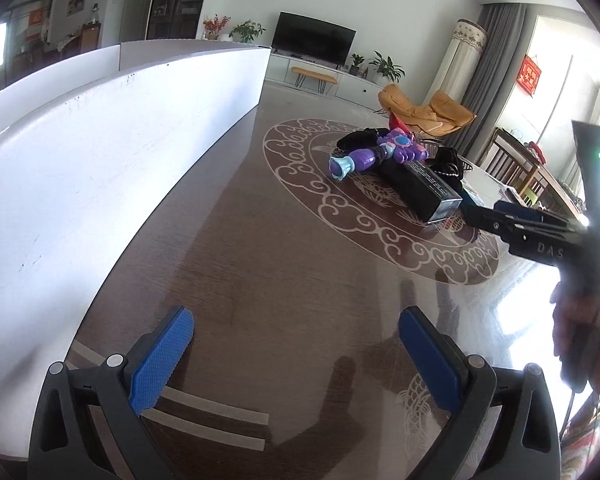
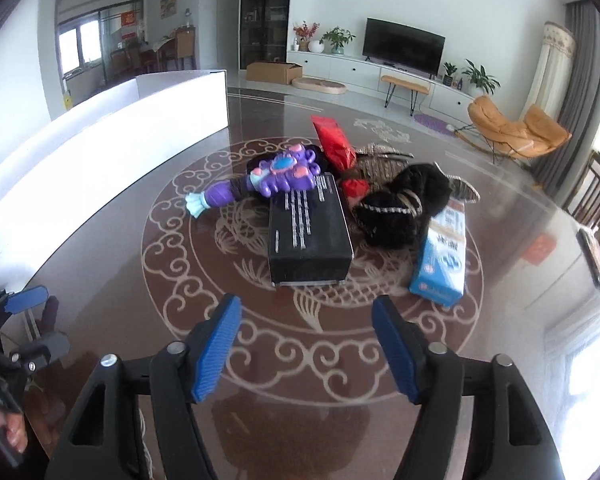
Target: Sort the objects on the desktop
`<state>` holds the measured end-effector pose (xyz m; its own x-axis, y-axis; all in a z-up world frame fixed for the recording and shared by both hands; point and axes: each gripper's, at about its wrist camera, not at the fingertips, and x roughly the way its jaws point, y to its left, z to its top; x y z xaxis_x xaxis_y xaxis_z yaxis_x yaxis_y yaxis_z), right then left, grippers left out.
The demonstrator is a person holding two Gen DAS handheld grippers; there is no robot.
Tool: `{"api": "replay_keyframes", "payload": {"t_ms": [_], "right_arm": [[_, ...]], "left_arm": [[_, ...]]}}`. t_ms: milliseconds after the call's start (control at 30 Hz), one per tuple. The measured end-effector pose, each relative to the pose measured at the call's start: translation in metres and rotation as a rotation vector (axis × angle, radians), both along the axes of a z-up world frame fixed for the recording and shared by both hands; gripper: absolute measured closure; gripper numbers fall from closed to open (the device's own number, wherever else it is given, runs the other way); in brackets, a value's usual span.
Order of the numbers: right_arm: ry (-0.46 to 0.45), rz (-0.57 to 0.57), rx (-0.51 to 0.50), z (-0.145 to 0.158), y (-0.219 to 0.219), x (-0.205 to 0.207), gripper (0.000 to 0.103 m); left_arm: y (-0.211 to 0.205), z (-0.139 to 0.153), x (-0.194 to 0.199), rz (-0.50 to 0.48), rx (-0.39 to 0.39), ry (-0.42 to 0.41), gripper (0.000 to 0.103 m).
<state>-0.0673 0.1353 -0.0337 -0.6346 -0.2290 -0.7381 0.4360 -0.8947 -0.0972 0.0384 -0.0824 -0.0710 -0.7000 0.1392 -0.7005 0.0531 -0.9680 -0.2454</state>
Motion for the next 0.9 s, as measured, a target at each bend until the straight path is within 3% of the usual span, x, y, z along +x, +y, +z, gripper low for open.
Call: {"api": "replay_keyframes", "payload": {"t_ms": [67,200,400,500,700,900], "right_arm": [[-0.016,0.019,0.029,-0.001,-0.019,-0.026,0.019],[-0.147,0.009,0.064,-0.018,-0.043,-0.073,0.019],[-0.183,-0.002,0.109,-0.036,-0.06,-0.094,0.02],[-0.179,-0.026,0.088,-0.037,-0.055,-0.095,0.043],[-0.146,0.039,0.054,-0.036,-0.05,-0.067,0.044],[-0.147,0.097,-0.052,-0.039,-0.019,0.009,0.044]], "left_arm": [[0.003,0.0,0.0,-0.006,-0.01,-0.002,0.0],[0.005,0.001,0.001,-0.013,-0.034,-0.001,0.0],[0.005,0.004,0.001,-0.019,-0.035,0.011,0.0],[0.005,0.003,0.001,-0.024,-0.027,0.009,0.0],[0.002,0.005,0.001,-0.017,-0.031,0.016,0.0],[-0.001,0.001,-0.002,-0.005,-0.012,-0.003,0.0]]}}
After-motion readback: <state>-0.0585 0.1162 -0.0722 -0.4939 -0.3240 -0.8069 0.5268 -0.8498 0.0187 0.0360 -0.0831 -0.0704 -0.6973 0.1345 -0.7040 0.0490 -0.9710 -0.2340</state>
